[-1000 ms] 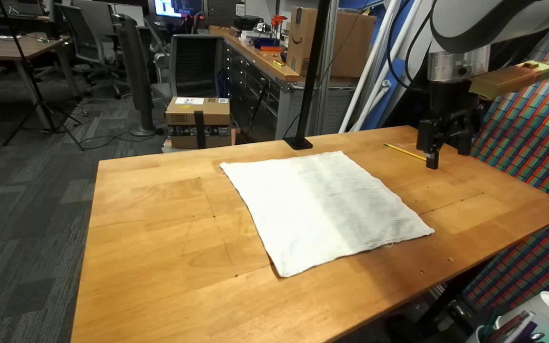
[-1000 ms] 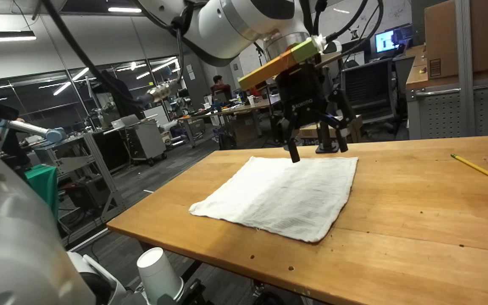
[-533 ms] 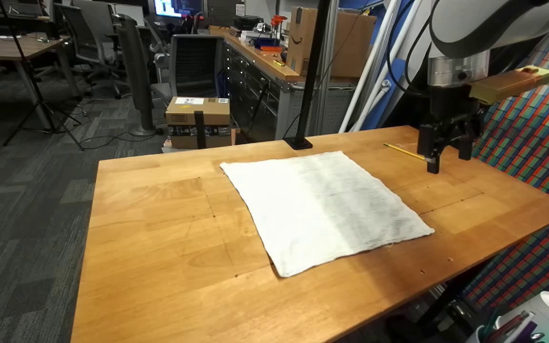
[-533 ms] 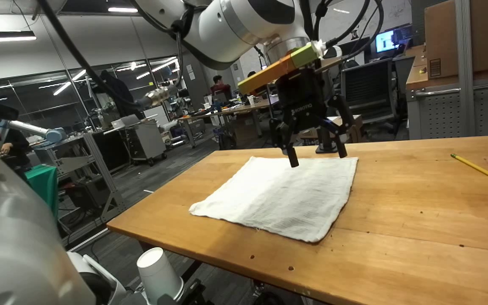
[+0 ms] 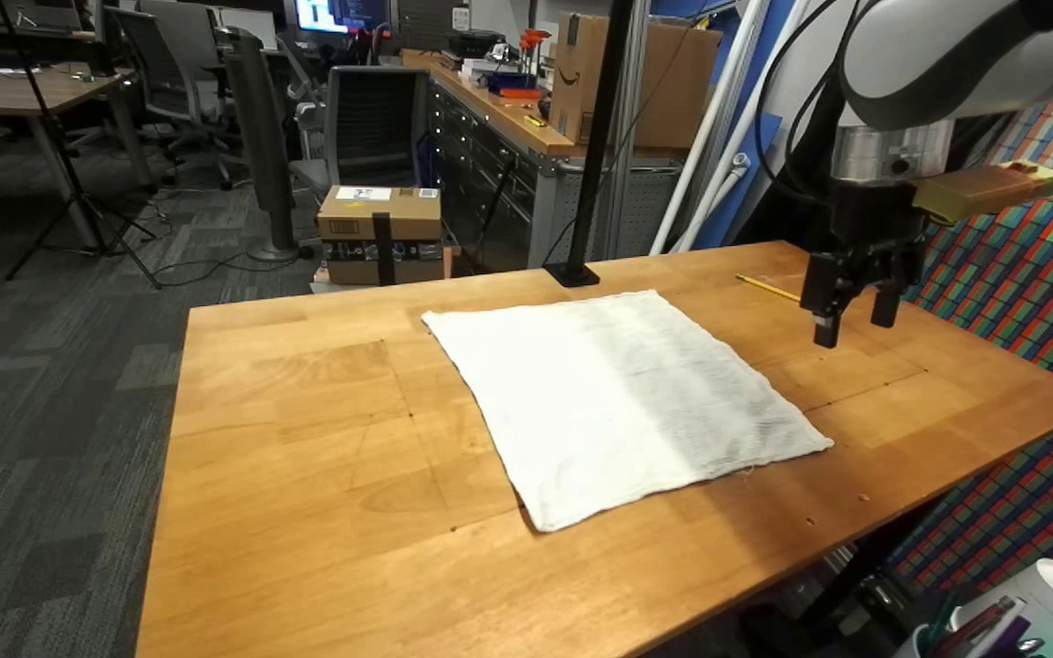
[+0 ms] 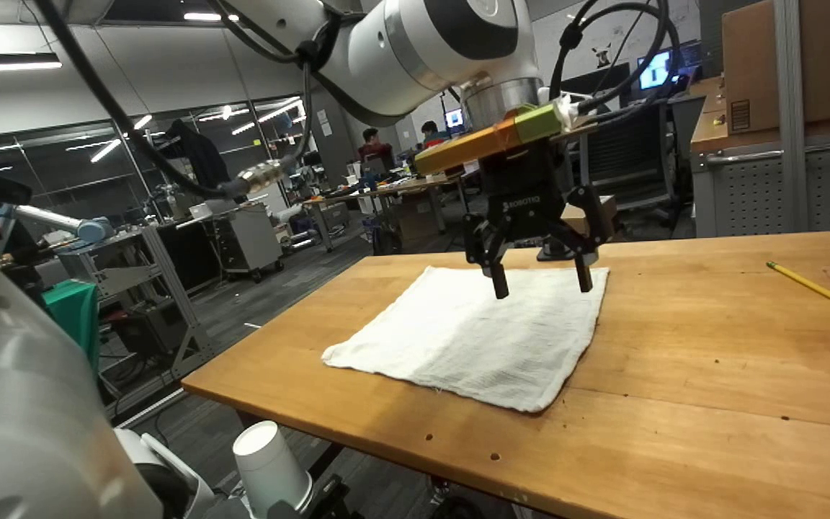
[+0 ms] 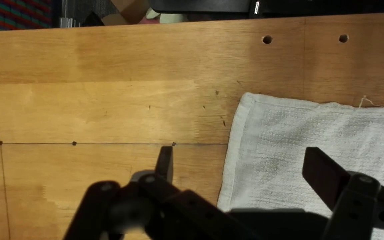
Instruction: Fold the cloth
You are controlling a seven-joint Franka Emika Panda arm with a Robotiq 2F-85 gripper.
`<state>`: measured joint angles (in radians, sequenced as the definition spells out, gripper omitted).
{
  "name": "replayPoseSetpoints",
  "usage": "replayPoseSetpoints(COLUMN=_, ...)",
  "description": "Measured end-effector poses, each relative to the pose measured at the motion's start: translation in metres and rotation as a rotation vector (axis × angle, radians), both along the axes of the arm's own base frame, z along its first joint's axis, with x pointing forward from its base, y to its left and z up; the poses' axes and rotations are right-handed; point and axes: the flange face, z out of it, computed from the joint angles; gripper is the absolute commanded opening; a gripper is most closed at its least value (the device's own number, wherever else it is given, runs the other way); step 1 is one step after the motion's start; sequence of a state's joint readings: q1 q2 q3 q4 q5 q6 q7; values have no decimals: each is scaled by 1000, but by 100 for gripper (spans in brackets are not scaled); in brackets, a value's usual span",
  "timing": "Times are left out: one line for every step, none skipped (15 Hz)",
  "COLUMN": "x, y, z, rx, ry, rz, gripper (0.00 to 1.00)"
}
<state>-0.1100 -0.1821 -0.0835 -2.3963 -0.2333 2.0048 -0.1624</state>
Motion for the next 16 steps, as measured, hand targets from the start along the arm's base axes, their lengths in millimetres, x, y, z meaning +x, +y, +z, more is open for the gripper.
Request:
replayPoseSetpoints(x=-2, y=-2, z=-3, rx=12, ry=-8, rz=10, gripper=100)
replayPoseSetpoints(x=-4, y=-4, z=-7, rx=22, ry=-15, rz=24, gripper=100)
replayPoseSetpoints(x=-7, y=-6, z=-10, rx=32, ry=-20, rz=43, gripper=100)
replayPoseSetpoints(x=-9, y=-8, z=-13, rx=40, ry=-23, rz=66, gripper=100)
replayPoseSetpoints(x=-12, y=-8, z=-17, rx=48, ry=-25, rz=92, gripper=100)
replayPoseSetpoints(x=-15, y=-8, z=-20, rx=56, ry=-26, rz=121, gripper=100)
replayPoseSetpoints(x=-18, y=-6, z=-23, rx=63, ry=-26, rz=151, gripper=100)
replayPoseSetpoints(x=-22, y=-3, z=-26, rx=69, ry=-27, rz=182, gripper=100)
replayPoseSetpoints(x=-25, y=2, z=-29, rx=75, ry=-29, rz=213, gripper=100)
replayPoseSetpoints(x=-28, y=7, z=-31, rx=80, ry=-33, rz=241, gripper=100)
replayPoseSetpoints(x=-31, y=12, z=-33, rx=83, ry=-40, rz=266, gripper=100)
replayPoseSetpoints(x=-33, y=18, z=-35, rx=85, ry=-49, rz=289, gripper=100)
replayPoseSetpoints(x=-35, y=24, z=-37, rx=86, ry=-59, rz=308, gripper=100)
replayPoseSetpoints(x=-37, y=29, z=-39, rx=86, ry=-69, rz=323, gripper=100)
replayPoseSetpoints(x=-39, y=33, z=-42, rx=87, ry=-80, rz=335, gripper=100)
replayPoseSetpoints(x=-41, y=37, z=-44, rx=87, ry=-92, rz=345, gripper=100)
